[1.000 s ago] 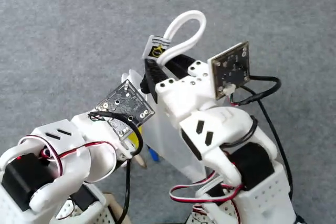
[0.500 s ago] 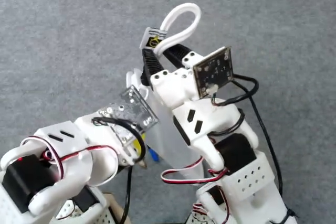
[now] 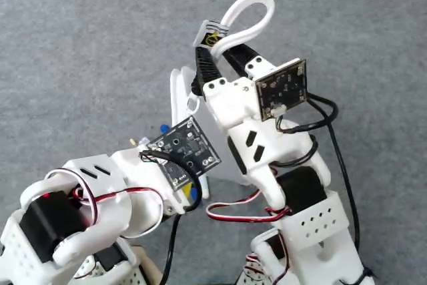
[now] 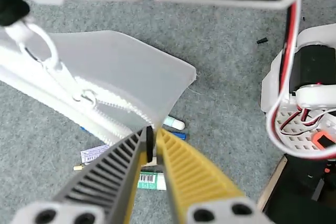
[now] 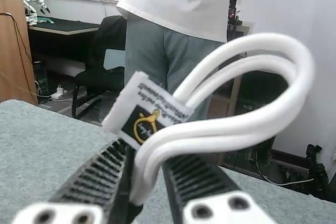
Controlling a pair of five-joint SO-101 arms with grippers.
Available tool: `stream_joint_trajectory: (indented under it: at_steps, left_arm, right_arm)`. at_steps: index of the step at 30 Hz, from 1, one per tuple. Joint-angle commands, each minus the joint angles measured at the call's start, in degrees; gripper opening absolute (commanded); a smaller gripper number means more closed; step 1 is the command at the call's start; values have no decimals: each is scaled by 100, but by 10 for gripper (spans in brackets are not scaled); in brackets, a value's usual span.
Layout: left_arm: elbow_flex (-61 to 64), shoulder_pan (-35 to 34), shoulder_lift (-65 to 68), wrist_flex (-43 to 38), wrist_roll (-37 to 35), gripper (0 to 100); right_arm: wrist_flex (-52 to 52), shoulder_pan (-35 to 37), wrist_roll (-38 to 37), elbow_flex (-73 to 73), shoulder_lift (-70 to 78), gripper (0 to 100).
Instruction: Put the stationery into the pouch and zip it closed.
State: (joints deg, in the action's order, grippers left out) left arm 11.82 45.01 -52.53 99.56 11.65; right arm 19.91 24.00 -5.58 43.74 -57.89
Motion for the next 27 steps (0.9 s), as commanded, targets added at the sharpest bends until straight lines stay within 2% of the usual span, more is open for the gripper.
stream_joint_trajectory:
  at_steps: [1,8,27]
  left_arm:
    - [-22,75,26,132,-35,28]
    - [251,75,26,132,-35,28]
    - [382,84,26,132,-35,28]
  right_arm:
    - [-264,-185,-44,-57,4,11]
    - [-879,-352,-44,-40,4,11]
    - [-1187,-536,-44,-189,-4,11]
